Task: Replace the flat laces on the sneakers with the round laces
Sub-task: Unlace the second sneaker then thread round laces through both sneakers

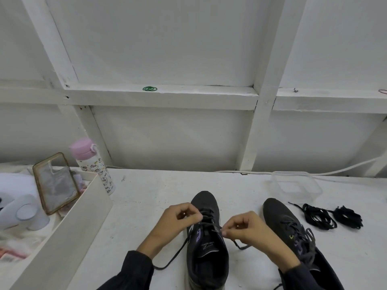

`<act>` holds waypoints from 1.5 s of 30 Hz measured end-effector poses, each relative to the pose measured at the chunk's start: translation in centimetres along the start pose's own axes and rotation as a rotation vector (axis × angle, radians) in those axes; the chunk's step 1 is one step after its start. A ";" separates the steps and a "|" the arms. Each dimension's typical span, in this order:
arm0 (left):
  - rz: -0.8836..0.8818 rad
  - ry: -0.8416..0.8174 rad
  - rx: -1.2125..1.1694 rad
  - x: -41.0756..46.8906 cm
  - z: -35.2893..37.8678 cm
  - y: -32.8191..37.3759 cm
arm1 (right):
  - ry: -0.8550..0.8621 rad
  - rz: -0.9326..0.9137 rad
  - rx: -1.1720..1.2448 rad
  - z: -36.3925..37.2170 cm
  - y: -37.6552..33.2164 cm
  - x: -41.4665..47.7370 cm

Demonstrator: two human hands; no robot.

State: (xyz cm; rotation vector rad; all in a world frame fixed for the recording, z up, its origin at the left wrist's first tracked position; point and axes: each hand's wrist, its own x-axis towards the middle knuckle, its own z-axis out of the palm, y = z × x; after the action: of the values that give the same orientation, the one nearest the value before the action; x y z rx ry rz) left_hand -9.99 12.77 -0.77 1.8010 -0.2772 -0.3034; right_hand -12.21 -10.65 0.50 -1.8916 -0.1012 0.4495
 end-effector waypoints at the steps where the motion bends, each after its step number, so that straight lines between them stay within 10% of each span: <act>1: 0.010 -0.024 0.041 -0.1 0.3 0.0 | 0.034 0.019 -0.018 0.0 0.6 0.0; 10: -0.069 0.036 0.529 0.7 2.8 0.0 | 0.176 -0.056 -0.057 0.8 2.2 0.5; 23: -0.062 0.031 0.435 1.1 3.5 -0.9 | 0.093 -0.076 -0.387 0.7 1.1 2.2; 31: -0.060 0.097 0.556 0.6 3.9 -0.6 | 0.026 0.044 -0.198 1.3 0.1 1.9; 45: -0.048 0.099 0.110 -0.1 0.6 -0.8 | 0.029 -0.007 -0.498 2.5 -1.4 2.1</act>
State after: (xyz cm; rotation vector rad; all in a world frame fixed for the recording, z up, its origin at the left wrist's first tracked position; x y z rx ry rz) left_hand -10.30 12.48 -1.65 1.9271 -0.1836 -0.2355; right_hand -10.94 -7.30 0.55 -2.3844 -0.2165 0.4168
